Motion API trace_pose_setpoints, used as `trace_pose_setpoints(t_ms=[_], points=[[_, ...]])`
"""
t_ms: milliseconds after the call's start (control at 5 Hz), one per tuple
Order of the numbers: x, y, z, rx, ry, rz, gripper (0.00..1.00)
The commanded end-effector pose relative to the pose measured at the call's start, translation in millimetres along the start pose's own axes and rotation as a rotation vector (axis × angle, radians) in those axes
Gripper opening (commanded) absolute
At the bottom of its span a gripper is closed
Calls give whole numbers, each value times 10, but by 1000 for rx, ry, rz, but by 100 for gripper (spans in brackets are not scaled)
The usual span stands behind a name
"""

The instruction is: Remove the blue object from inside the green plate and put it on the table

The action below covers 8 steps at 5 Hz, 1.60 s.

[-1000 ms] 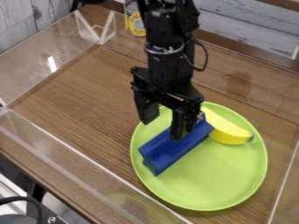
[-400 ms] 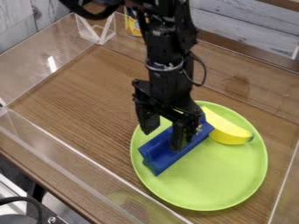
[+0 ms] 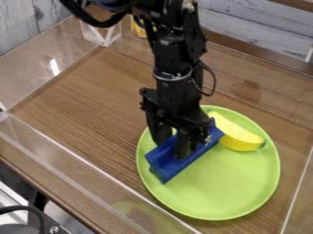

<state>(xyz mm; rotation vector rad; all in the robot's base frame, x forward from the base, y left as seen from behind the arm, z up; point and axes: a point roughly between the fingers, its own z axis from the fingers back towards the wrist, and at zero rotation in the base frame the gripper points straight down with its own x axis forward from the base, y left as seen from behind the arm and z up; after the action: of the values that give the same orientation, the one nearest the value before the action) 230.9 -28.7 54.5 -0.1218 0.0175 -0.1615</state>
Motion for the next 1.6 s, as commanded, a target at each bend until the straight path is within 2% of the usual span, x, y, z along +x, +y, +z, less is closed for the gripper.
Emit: trace_pose_setpoints(t_ms=[0,400,800,1200,1400], points=[[45,4,80,7,-28,-18,0],[87,76,204,27,-38,-27,0],[156,174,396,61,-64,-39,0],[282,342,737,100,-109,12,0],[340,516,890,123,-137,64,0]])
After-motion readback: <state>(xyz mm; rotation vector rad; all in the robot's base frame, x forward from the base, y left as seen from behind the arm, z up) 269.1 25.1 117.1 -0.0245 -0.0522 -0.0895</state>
